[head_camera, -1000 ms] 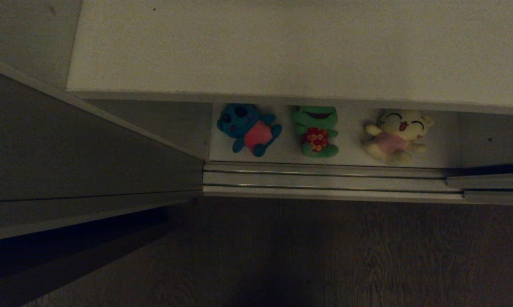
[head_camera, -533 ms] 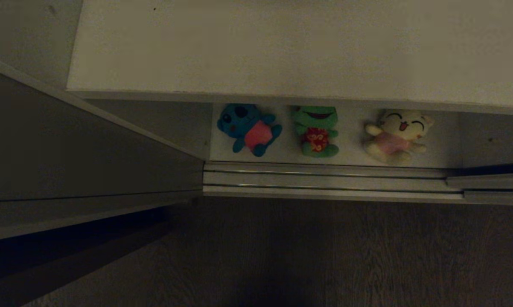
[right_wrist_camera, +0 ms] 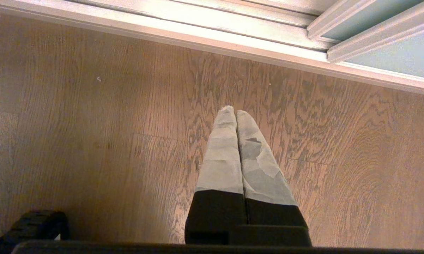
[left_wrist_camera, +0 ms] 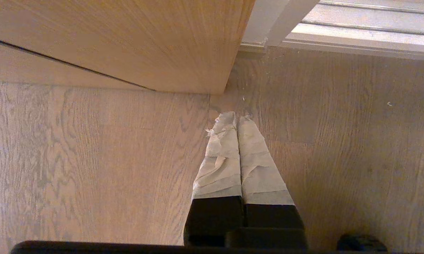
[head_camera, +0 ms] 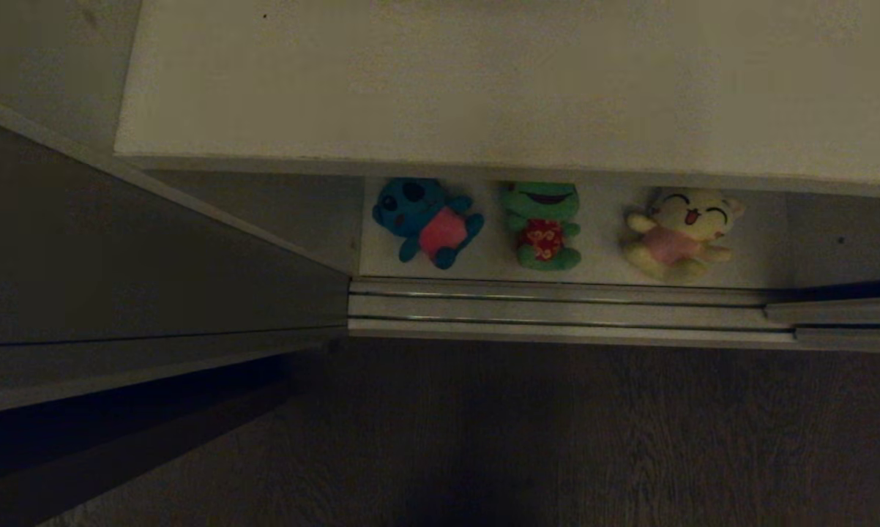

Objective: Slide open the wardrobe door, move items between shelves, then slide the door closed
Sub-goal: Close the door

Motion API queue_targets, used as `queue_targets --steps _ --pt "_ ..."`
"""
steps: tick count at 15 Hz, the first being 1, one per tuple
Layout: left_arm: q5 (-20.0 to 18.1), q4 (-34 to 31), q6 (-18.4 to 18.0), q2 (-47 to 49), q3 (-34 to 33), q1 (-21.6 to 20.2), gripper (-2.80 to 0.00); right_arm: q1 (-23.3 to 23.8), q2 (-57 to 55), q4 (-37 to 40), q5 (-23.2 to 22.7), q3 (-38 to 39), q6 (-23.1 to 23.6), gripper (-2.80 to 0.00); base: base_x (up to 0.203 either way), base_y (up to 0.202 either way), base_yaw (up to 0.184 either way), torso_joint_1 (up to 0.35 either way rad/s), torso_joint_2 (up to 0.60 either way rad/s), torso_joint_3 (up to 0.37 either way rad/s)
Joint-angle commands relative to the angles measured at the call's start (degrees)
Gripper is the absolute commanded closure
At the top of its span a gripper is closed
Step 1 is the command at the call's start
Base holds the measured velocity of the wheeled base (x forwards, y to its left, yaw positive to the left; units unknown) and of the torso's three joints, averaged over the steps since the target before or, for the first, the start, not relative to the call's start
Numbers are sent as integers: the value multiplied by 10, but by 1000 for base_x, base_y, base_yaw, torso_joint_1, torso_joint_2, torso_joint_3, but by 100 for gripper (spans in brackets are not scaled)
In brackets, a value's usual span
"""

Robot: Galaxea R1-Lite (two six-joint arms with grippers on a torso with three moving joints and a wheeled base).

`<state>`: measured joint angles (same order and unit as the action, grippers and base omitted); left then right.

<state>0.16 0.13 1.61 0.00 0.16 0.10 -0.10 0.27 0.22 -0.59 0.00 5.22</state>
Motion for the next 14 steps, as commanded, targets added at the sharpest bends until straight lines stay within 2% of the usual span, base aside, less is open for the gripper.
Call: queue_targets --steps 1,14 --pt "0 0 1 0 0 0 0 0 -2 0 1 0 -3 0 0 0 0 0 0 0" --pt "0 0 1 0 0 0 0 0 -2 0 2 -1 -4 0 0 0 0 0 0 0"
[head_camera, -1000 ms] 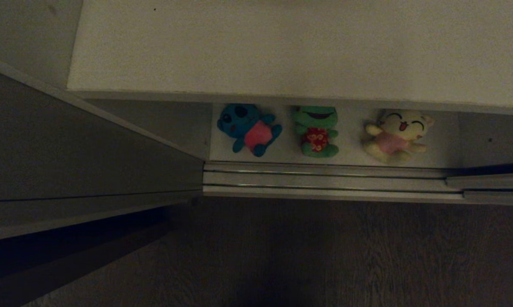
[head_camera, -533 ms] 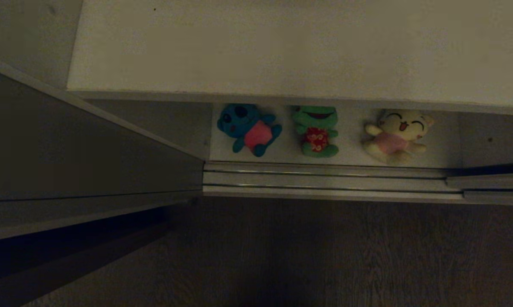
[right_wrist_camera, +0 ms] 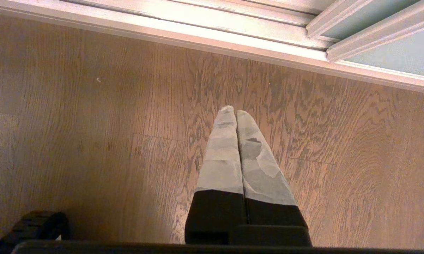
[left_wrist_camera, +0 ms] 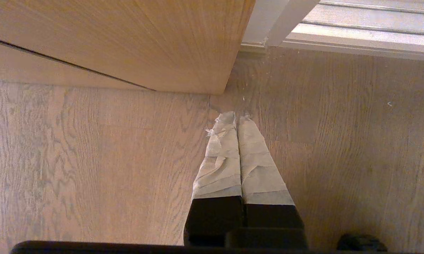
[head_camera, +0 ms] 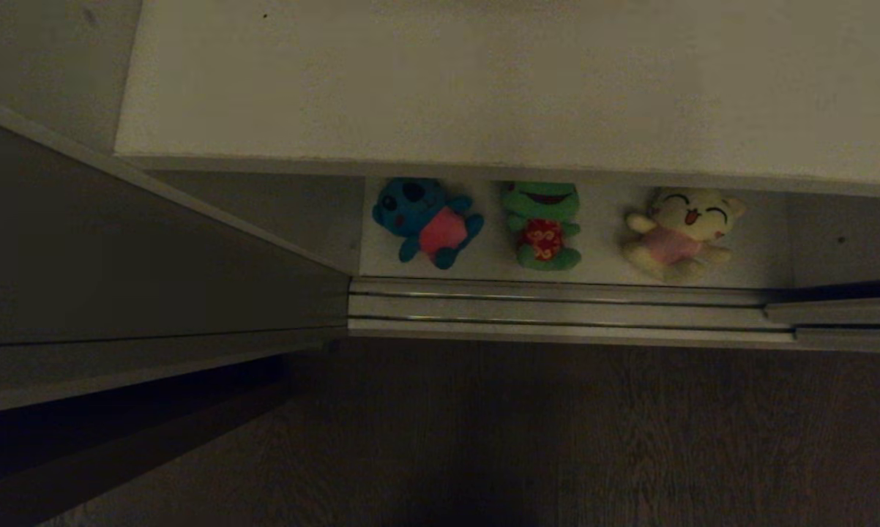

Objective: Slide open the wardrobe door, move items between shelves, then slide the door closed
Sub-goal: Close the door

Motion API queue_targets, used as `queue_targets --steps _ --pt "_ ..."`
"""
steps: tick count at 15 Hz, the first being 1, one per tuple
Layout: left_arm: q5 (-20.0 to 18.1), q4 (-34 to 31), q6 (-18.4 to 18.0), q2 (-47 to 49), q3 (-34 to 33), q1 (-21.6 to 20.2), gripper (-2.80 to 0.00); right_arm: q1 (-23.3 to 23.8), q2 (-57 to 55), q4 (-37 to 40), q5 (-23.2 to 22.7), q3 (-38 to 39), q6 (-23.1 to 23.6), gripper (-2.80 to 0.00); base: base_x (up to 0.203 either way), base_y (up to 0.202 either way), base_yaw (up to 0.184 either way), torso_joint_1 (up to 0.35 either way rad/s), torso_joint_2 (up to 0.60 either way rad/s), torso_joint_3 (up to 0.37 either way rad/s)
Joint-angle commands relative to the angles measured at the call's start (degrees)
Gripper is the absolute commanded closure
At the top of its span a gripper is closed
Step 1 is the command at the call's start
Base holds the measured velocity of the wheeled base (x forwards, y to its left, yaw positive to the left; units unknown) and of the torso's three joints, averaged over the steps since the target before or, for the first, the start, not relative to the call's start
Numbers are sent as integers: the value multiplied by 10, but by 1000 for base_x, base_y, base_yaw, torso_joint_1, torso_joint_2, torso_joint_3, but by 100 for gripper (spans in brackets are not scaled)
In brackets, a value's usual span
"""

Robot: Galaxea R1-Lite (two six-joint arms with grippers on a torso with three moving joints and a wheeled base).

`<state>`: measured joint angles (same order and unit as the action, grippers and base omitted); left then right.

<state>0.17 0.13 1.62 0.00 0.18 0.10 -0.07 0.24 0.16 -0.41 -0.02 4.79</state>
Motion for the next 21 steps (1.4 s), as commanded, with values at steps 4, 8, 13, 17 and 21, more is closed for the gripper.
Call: queue_targets --steps 4,8,13,17,21 --pt "2 3 1 0 -1 0 0 0 -2 0 0 0 0 0 0 0 0 0 0 0" --pt "1 3 3 0 -2 0 0 0 -2 0 0 0 0 0 0 0 0 0 0 0" --pt "1 3 5 0 -1 0 0 0 -2 0 0 -1 0 0 0 0 0 1 1 119" --pt "1 0 4 0 0 0 0 0 -2 0 0 -1 0 0 0 0 0 3 3 197" --pt "1 -3 5 0 2 0 0 0 -2 0 0 0 0 0 0 0 0 1 3 202"
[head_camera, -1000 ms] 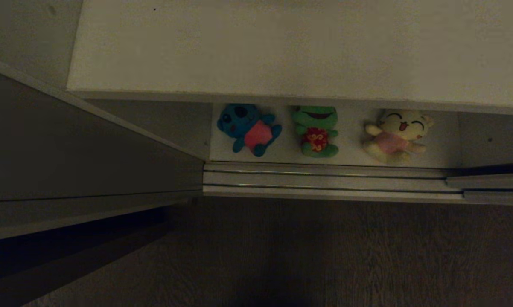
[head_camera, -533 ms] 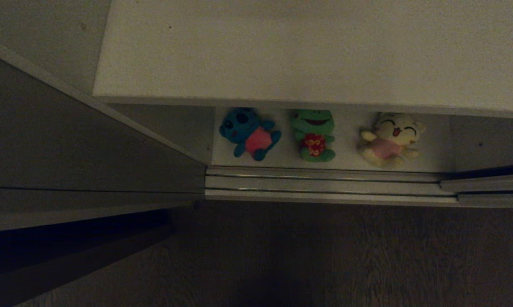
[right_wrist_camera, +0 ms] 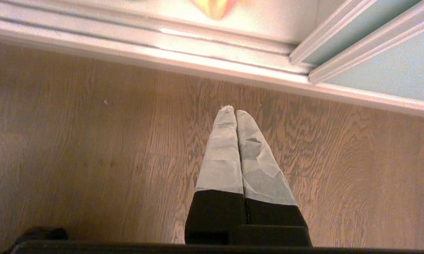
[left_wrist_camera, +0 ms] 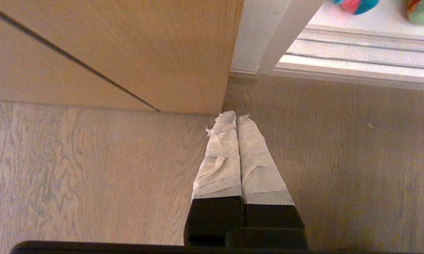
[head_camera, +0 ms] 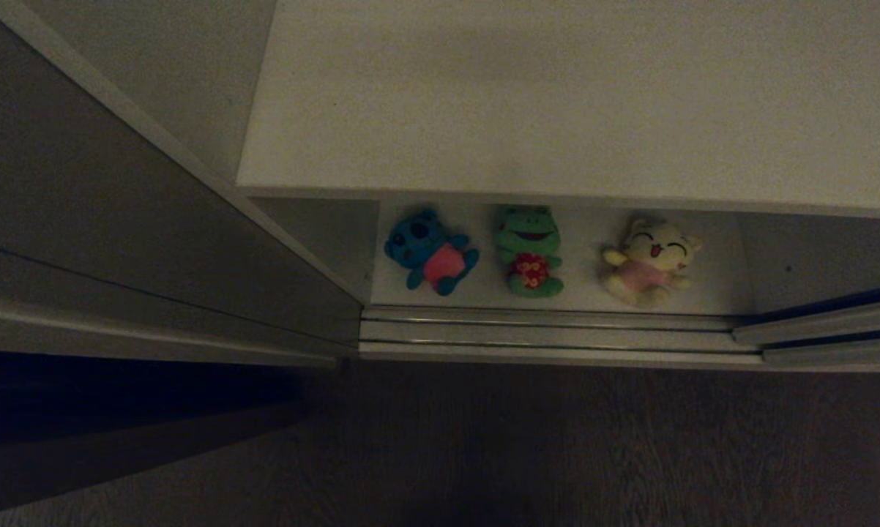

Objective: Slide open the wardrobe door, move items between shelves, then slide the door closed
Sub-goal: Close the door

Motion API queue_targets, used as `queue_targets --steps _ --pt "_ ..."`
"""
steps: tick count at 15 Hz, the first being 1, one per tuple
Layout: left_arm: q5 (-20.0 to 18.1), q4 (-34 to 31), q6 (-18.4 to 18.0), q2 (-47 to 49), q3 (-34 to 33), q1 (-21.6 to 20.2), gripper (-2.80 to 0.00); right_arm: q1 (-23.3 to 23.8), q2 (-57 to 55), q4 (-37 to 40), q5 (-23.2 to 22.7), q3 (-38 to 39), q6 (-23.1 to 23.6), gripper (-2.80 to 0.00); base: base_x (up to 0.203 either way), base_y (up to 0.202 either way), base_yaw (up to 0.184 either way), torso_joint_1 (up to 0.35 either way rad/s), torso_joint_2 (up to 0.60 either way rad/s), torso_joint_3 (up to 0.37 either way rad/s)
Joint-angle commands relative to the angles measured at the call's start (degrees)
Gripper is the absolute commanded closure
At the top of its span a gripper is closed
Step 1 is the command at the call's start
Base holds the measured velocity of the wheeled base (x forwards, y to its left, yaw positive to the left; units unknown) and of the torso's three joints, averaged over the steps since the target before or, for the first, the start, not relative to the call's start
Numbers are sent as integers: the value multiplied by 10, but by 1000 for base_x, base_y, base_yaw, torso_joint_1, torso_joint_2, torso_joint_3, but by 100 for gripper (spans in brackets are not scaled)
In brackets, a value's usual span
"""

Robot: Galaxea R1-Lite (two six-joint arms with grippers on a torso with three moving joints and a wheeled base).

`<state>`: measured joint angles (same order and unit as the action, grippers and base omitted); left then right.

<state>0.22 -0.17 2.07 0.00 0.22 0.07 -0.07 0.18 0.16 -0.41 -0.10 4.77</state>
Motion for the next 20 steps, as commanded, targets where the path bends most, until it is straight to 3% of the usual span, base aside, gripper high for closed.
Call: queue_targets --steps 1,20 --pt "0 -1 0 0 1 0 0 0 -1 0 0 1 1 0 0 0 0 2 5 203" --pt "0 -1 1 0 1 0 0 0 -1 0 0 1 1 0 0 0 0 1 3 202"
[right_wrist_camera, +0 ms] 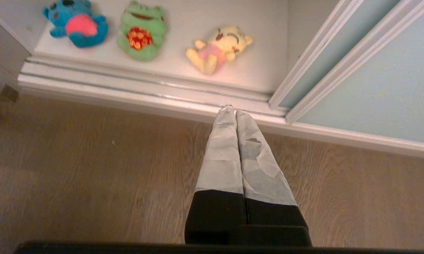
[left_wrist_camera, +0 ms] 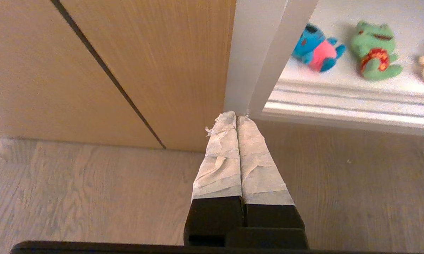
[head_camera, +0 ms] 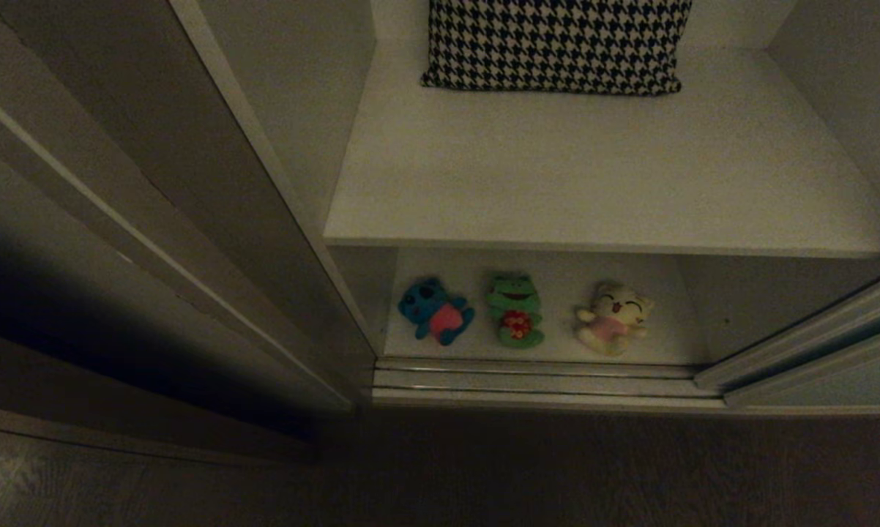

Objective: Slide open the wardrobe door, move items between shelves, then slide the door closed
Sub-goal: Close the door

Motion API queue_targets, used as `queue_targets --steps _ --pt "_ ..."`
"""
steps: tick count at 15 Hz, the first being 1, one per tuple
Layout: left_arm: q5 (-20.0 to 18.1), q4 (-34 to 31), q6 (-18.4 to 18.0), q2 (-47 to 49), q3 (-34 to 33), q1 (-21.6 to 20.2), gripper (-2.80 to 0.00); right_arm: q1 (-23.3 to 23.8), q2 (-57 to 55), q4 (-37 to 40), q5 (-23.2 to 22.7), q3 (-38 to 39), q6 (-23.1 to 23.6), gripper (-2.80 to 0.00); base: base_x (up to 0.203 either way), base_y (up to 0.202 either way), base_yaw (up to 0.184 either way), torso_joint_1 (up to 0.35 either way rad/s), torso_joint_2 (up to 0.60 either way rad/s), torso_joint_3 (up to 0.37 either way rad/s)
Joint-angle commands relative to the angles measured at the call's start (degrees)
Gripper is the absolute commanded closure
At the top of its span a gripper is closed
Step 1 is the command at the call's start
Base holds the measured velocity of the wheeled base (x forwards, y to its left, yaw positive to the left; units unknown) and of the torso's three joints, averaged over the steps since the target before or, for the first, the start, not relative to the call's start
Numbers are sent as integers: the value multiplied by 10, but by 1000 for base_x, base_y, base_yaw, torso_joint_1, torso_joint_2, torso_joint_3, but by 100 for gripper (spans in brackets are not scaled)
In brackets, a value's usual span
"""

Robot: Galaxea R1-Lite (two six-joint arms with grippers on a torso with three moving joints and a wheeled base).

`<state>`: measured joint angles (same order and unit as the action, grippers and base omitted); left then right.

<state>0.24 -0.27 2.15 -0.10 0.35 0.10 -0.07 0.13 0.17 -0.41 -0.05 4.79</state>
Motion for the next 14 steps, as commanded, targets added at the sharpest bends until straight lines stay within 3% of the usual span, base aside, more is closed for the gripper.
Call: queue_targets --steps 1,7,14 --pt "0 -1 0 1 0 -1 0 0 0 0 0 0 0 0 0 0 0 2 2 203" --pt "0 0 0 1 0 0 0 0 0 0 0 0 0 0 0 0 0 1 1 197" --pt "0 8 -3 1 -3 0 0 0 0 0 0 0 0 0 0 0 0 1 0 20"
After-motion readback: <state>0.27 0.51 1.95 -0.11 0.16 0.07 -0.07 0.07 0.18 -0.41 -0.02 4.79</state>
